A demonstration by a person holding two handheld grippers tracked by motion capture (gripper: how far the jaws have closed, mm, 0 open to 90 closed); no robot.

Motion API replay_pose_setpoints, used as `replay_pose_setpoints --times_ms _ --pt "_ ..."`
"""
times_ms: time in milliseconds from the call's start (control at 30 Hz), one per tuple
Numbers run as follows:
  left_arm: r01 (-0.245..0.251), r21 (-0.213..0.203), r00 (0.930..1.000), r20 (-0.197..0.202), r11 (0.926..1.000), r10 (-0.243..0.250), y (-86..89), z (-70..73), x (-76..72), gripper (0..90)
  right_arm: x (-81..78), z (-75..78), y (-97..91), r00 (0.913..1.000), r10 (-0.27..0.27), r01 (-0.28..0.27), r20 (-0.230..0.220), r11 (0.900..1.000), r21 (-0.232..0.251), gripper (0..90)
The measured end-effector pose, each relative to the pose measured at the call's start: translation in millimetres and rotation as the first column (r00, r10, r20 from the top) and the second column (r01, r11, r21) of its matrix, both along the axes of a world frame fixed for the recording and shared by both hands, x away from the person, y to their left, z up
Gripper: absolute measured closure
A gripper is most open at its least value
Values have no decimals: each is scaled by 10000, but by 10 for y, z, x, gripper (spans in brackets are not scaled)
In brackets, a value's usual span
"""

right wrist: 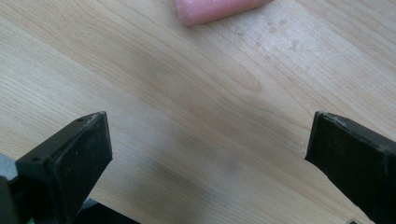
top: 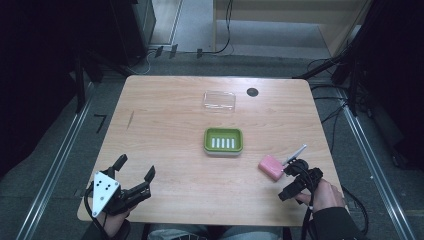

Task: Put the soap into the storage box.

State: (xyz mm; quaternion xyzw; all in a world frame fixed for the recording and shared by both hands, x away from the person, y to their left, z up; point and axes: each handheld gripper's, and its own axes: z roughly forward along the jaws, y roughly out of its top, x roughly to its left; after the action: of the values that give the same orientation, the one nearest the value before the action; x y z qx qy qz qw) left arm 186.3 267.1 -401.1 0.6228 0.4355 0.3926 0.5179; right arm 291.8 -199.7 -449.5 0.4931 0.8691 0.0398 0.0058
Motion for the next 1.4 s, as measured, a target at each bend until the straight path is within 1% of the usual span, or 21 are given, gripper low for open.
replay_pose_setpoints --times_ms 67,133,200,267,300,333,367,400,433,467,567,733,800,933,967,1100,1167,1200,1400 --pt "0 6 10000 -28 10000 0 3 2 -1 136 -1 -4 4 10000 -27 27 -25 10000 -17 2" --pt "162 68 9999 4 9998 -162 0 3 -8 136 -7 -2 5 10000 -6 6 23 10000 -61 2" --pt "217 104 9998 38 9997 -217 -7 3 -16 136 -9 2 10 10000 59 -59 43 10000 -76 3" --pt "193 111 9998 33 9998 -193 -6 3 -21 136 -4 3 11 9999 151 -150 71 9999 -50 3" --pt "133 52 9999 64 9999 -133 -5 3 -23 136 0 1 13 9998 184 -184 66 9998 -56 3" --pt "136 50 9999 65 9999 -137 -5 3 -23 136 0 1 25 9999 106 -106 -3 9999 -71 4" --pt "148 70 9999 88 9999 -148 -4 2 -26 136 9 -7 26 9997 243 -243 8 9997 -55 4" --pt "157 113 9998 143 9998 -158 -2 2 -33 136 13 -6 30 9997 259 -259 -37 9996 -74 5" --pt "153 129 9997 173 9998 -155 -3 -2 -34 136 17 -8 32 9996 286 -286 35 9996 -78 5" --pt "130 124 9997 188 9998 -133 -5 -5 -33 136 15 -3 36 9997 254 -254 16 9997 -64 6" --pt "140 178 9998 121 9997 -143 -7 -13 -26 135 20 2 36 9997 244 -244 35 9997 5 9" --pt "111 140 9997 200 9998 -113 -8 -16 -32 135 84 32 60 9987 466 -463 193 9988 -132 14" --pt "104 169 9996 242 9998 -109 -6 -17 -36 136 100 46 67 9987 433 -429 277 9990 -137 16" --pt "126 257 9996 235 9996 -132 -11 -20 -27 136 124 63 83 9985 471 -467 272 9988 -146 19" --pt "125 254 9997 222 9996 -131 -16 -20 -23 135 153 68 100 9976 604 -600 351 9981 -132 25" --pt "305 337 9993 191 9990 -312 -38 -19 -7 136 198 63 140 9977 613 -607 285 9980 -183 27" --pt "380 374 9990 215 9986 -388 -44 -19 -7 136 230 58 156 9962 809 -802 314 9965 -227 27" --pt "378 370 9990 206 9986 -386 -45 -19 -5 136 235 65 171 9970 725 -719 269 9971 -234 27" --pt "409 361 9990 188 9985 -416 -51 -19 4 135 295 79 211 9958 855 -849 315 9962 -194 26"
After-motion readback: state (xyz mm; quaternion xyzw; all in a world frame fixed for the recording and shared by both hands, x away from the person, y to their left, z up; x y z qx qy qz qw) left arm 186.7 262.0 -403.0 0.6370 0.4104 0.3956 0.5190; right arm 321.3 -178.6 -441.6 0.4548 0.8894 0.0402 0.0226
